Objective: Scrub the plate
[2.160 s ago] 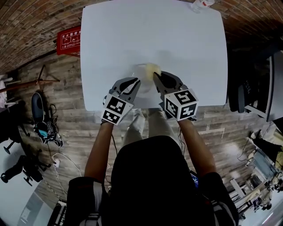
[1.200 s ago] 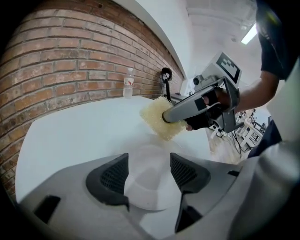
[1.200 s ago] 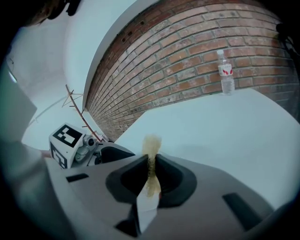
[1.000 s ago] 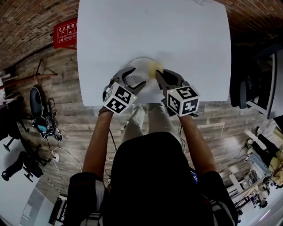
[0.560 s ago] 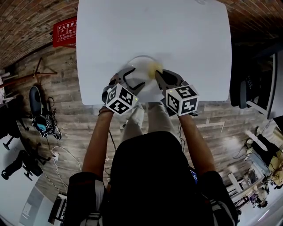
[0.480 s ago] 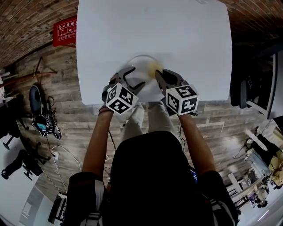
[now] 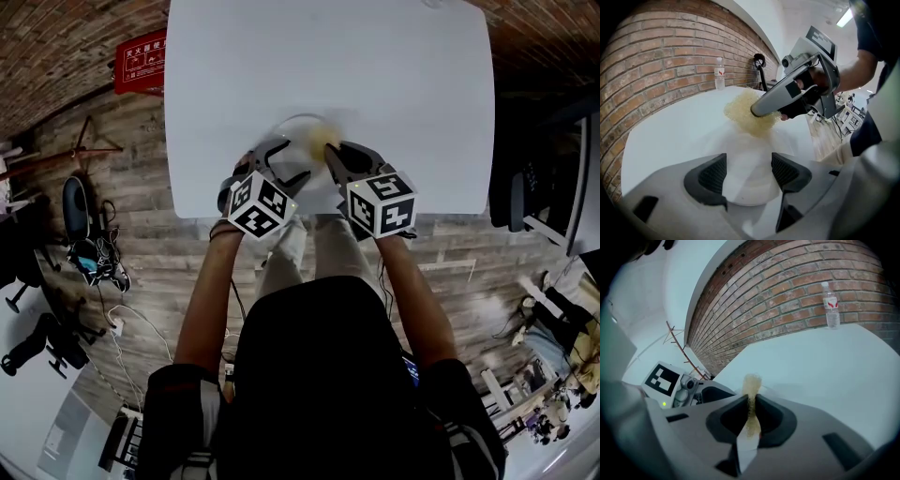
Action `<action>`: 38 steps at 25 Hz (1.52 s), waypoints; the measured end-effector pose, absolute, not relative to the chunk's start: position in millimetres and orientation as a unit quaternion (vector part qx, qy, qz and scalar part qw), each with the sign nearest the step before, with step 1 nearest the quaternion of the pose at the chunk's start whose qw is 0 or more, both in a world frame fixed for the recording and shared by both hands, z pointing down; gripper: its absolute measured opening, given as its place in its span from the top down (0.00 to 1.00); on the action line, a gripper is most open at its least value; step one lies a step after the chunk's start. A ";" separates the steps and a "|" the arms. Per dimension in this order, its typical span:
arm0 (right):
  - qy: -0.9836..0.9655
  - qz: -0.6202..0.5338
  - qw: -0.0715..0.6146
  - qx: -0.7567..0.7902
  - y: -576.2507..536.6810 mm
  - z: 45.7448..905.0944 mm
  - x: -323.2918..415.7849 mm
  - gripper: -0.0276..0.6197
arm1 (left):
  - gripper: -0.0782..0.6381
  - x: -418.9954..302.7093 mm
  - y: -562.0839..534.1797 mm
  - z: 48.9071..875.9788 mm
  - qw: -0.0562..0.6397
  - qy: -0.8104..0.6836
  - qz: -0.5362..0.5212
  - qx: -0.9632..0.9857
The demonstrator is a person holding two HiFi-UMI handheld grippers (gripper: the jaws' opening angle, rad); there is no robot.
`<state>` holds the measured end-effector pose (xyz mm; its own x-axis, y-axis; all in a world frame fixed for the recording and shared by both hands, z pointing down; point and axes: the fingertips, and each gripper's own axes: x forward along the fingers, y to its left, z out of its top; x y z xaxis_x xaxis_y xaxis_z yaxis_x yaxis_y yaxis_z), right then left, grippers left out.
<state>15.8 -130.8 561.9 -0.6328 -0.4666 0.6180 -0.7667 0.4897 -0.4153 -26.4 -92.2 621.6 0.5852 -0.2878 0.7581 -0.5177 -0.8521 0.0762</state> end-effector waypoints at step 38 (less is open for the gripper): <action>-0.824 0.349 0.321 0.310 -152.7 601.2 -25.8 0.89 | 0.49 -24.6 -90.8 622.2 0.142 -0.225 0.383 0.885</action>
